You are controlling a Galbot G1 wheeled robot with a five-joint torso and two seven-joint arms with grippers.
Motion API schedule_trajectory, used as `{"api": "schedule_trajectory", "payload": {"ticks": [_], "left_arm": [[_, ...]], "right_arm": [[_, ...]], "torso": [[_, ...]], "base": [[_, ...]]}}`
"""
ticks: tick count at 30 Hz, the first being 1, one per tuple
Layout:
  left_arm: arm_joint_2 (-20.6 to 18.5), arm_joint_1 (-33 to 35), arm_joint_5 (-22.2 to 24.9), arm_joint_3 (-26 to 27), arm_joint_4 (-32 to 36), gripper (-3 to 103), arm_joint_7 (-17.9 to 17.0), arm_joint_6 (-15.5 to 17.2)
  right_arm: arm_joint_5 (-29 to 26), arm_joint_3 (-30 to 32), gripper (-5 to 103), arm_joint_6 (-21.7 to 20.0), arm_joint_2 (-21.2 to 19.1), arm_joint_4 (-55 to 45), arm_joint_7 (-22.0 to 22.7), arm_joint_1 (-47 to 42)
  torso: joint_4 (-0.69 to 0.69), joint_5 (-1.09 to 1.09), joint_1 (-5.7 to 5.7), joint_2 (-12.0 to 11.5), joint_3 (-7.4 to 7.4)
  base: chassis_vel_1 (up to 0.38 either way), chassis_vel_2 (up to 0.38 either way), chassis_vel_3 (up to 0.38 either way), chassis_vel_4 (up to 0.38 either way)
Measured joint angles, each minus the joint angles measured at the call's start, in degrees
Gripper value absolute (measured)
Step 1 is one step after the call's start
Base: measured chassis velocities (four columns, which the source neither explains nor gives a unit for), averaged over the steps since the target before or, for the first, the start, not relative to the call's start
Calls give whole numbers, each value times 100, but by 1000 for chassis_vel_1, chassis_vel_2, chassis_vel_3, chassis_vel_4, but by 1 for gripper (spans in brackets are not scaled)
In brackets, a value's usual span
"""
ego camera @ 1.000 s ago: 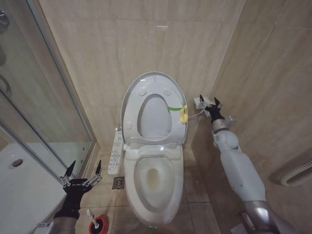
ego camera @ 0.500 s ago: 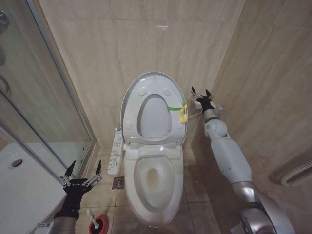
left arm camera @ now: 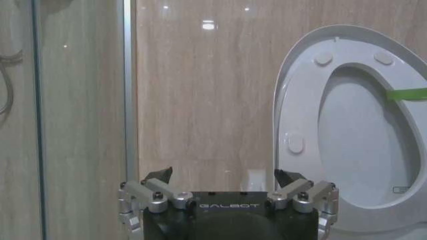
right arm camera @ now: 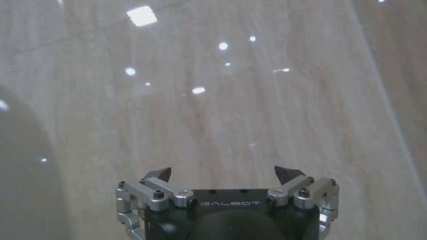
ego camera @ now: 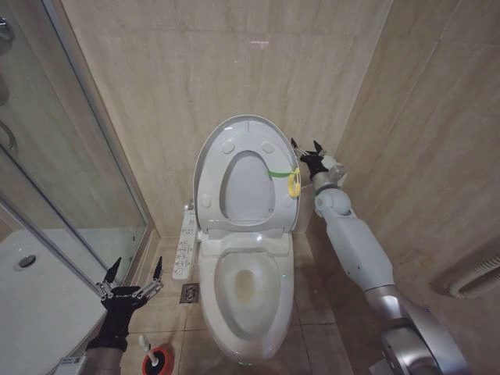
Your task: Open the toilet lid, clean the toilet bowl with a toilet brush, close the toilet lid, and flush.
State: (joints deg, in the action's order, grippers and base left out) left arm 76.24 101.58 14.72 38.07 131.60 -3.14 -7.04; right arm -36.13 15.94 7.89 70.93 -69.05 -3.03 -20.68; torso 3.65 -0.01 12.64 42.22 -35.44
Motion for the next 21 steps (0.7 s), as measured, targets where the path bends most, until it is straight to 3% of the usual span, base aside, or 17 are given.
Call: {"api": "schedule_trajectory", "payload": {"ticks": [7,21], "left_arm": [[0,0,0,0,0,99,0,0],[0,0,0,0,0,99,0,0]], "right_arm": [[-144,-319,100,-41,-205,-345,31,-106],[-406,-356,100,40,-735,-889,-81,-695]], "torso": [[1,0,0,0,0],[0,1,0,0,0]], "base": [[0,0,0,0],[0,0,0,0]]}}
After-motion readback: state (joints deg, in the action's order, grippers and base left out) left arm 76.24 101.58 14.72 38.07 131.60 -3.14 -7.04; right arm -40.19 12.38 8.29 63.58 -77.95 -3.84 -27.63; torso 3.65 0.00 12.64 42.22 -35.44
